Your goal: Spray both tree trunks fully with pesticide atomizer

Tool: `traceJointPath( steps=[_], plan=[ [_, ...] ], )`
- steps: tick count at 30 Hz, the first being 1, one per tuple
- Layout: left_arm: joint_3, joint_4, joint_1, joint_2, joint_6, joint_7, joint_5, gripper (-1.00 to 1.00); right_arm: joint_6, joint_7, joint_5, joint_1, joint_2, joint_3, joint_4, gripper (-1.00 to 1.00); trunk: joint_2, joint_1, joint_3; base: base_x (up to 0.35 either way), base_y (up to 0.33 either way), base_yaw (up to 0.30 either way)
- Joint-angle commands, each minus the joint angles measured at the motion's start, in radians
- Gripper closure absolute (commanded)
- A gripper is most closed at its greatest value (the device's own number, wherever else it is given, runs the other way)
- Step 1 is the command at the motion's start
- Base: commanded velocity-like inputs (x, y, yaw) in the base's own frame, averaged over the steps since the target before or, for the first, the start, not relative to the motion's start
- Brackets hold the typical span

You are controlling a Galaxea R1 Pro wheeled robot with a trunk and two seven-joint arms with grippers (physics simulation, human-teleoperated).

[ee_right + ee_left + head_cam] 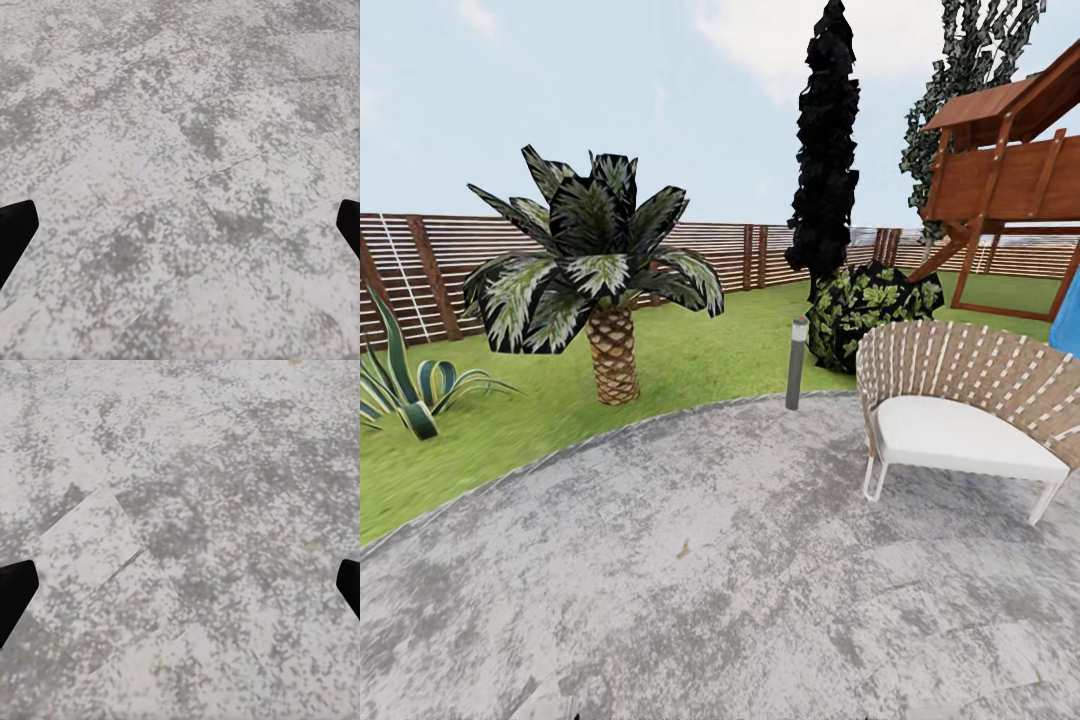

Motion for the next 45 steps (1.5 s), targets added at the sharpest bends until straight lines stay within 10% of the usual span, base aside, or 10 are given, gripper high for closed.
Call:
traceJointPath(
  steps=[1, 45],
  plan=[
    [-0.001, 0.001, -0.001, 0.0, -0.003, 0.001, 0.005, -1.0, -0.003, 0.0, 0.0, -0.001, 0.0, 0.0, 0.001, -1.0, -0.008, 0.004, -0.004, 0.0, 0.0, 0.0],
    [-0.001, -0.003, -0.001, 0.0, -0.003, 0.002, 0.003, -1.0, -0.1, 0.003, 0.002, 0.0, -0.003, -0.003, 0.034, -1.0, -0.281, 0.153, -0.151, 0.0, 0.0, 0.016]
  ],
)
